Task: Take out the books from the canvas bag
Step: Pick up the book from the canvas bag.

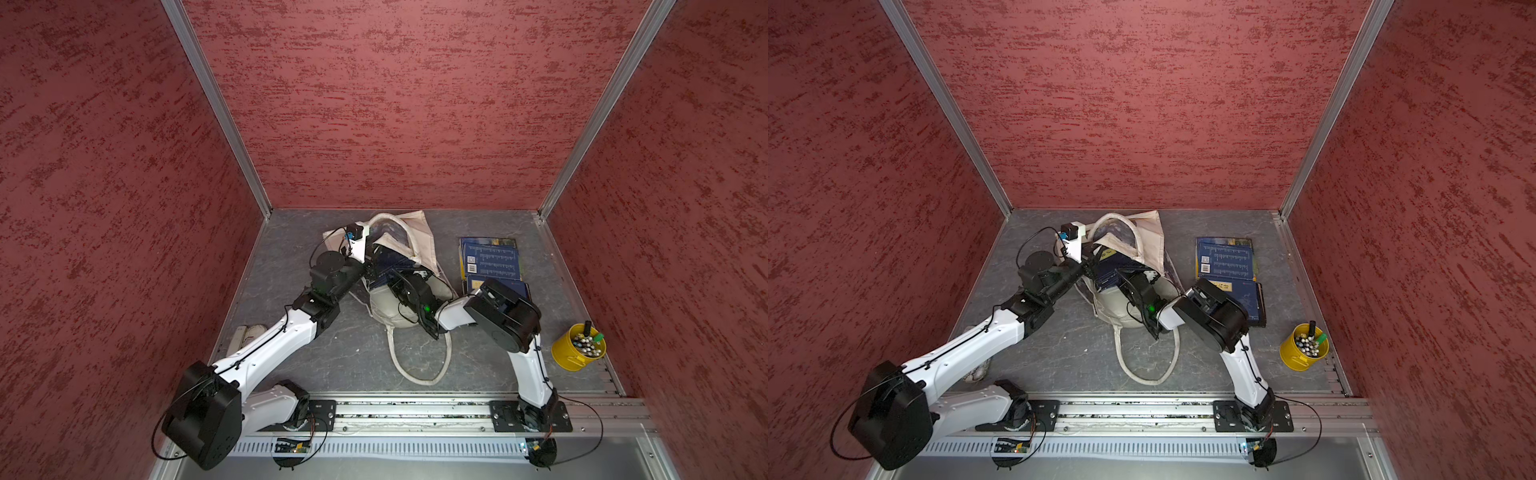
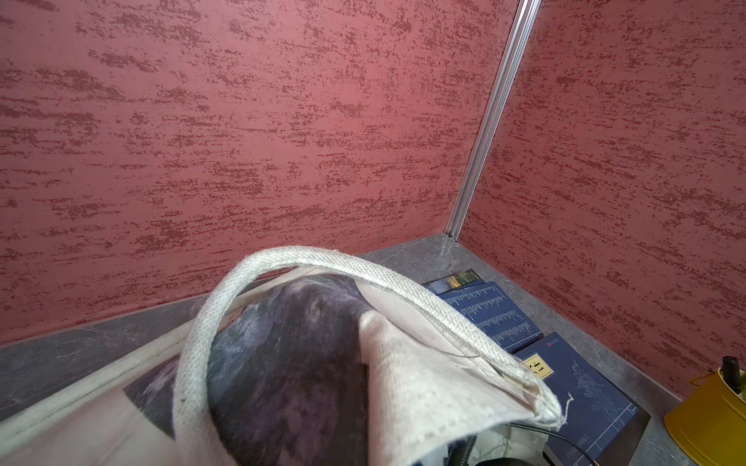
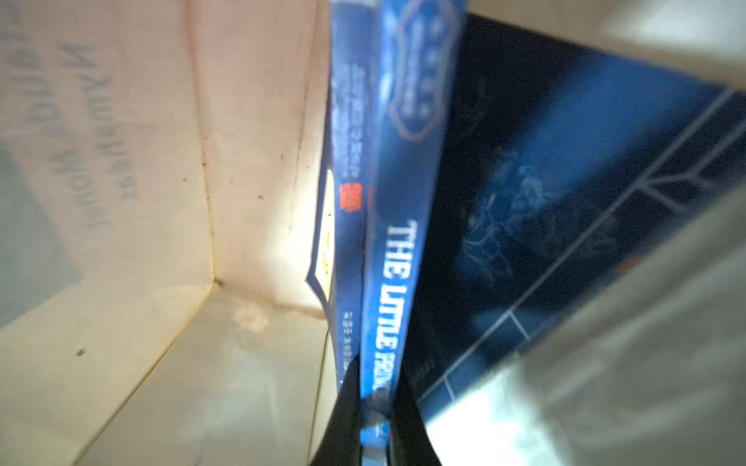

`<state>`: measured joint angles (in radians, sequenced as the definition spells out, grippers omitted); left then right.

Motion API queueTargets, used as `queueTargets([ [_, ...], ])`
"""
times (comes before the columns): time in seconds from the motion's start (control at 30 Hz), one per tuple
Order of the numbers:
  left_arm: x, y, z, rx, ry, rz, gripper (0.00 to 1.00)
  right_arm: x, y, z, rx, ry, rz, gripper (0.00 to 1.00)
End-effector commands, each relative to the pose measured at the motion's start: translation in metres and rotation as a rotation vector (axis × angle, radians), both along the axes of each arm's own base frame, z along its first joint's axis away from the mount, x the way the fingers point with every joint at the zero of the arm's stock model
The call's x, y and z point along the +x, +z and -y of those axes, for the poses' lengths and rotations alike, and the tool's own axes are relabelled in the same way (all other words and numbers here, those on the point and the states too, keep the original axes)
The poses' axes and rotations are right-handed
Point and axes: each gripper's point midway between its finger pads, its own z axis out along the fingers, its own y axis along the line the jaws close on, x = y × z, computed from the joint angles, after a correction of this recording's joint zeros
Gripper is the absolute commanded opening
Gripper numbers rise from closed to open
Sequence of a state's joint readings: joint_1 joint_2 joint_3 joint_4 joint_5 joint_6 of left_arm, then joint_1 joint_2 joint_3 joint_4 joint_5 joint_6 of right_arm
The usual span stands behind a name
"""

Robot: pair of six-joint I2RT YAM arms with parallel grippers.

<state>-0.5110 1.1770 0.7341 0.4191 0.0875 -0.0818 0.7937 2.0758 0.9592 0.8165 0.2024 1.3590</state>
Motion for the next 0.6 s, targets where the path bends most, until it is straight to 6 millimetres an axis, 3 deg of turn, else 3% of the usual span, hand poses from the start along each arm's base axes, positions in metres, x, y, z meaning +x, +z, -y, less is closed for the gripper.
queueTargets([
  [0.0,0.000,0.033,-0.004,-0.055,0.022,0.070,0.00,-0.003,0.039,0.001,-0.042,0.036,0.031,0.00],
  [0.13,0.001,0.032,-0.006,-0.050,0.038,0.063,0.00,-0.012,0.038,0.011,-0.150,0.079,-0.002,0.00],
  [0.3,0.003,0.031,-0.007,-0.049,0.046,0.053,0.00,-0.026,0.047,0.019,-0.160,0.106,-0.002,0.00],
  [0.57,0.006,0.031,-0.009,-0.055,0.063,0.036,0.00,-0.046,0.100,0.020,-0.147,0.171,0.107,0.00],
])
